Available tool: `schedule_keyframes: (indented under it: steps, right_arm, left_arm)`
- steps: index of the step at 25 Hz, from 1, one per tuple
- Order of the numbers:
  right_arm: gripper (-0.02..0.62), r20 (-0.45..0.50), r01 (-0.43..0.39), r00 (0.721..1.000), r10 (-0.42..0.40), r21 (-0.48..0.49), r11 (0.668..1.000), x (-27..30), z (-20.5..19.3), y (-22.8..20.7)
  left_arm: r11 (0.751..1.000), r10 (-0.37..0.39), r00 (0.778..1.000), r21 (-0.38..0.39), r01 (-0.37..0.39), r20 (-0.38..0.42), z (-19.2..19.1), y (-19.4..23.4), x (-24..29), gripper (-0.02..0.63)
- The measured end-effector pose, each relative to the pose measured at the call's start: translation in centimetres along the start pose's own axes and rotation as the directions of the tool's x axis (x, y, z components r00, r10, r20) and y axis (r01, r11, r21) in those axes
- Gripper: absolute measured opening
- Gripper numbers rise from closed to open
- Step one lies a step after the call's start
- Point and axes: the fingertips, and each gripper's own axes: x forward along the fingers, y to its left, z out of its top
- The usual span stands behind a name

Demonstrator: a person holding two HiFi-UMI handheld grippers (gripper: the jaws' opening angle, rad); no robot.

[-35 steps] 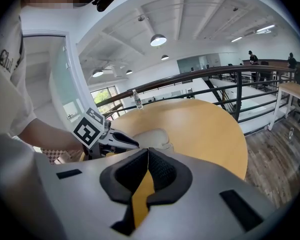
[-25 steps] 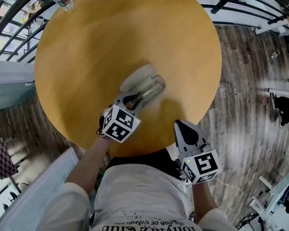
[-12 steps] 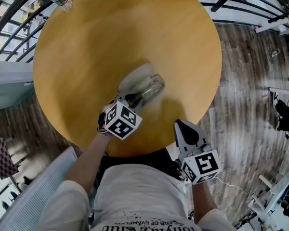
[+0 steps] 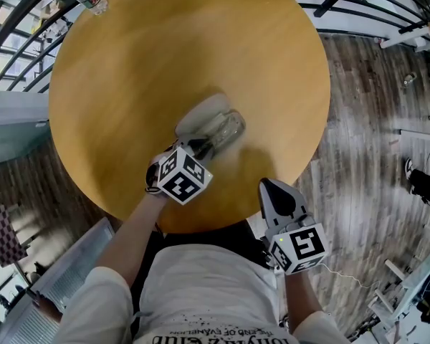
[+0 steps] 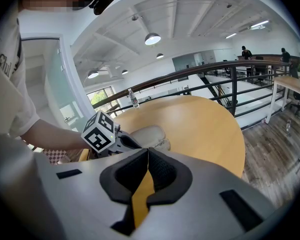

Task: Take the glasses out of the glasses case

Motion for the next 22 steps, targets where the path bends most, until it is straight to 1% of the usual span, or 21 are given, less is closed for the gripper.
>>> schedule_keyframes:
  steps: [5, 8, 11, 16, 22]
  right_arm:
    - [0.026, 0.006, -0.003, 1.0, 0.003, -0.001, 1.0, 0.05, -0.14, 0.17]
    - [0.026, 0.001, 0.003, 1.0, -0.003, 0.002, 1.0, 0.03, -0.08, 0.21]
    - [0.026, 0.005, 0.0, 1.0, 0.0, 0.002, 1.0, 0.05, 0.06, 0.25]
    - [0.026, 0.007, -0.001, 1.0, 0.001, 0.004, 1.0, -0.03, -0.05, 0.26]
    - [0.026, 0.014, -0.005, 1.0, 0.004, 0.0, 1.0, 0.08, 0.23, 0.41]
  left_arm:
    - [0.999, -0.004, 1.0, 0.033, 0.005, -0.025, -0.14, -0.1, 0.19, 0.056]
    - [1.0, -0.012, 0.999, 0.027, 0.013, -0.03, -0.16, -0.25, 0.23, 0.042]
    - [1.0, -0.014, 0.999, 0.02, 0.014, -0.029, -0.06, -0.2, 0.17, 0.037]
    - [0.999, 0.006, 1.0, 0.042, -0.005, -0.022, 0.12, -0.17, -0.11, 0.034]
    - [0.999, 0.014, 1.0, 0.043, -0.014, -0.003, 0.57, 0.0, -0.73, 0.034]
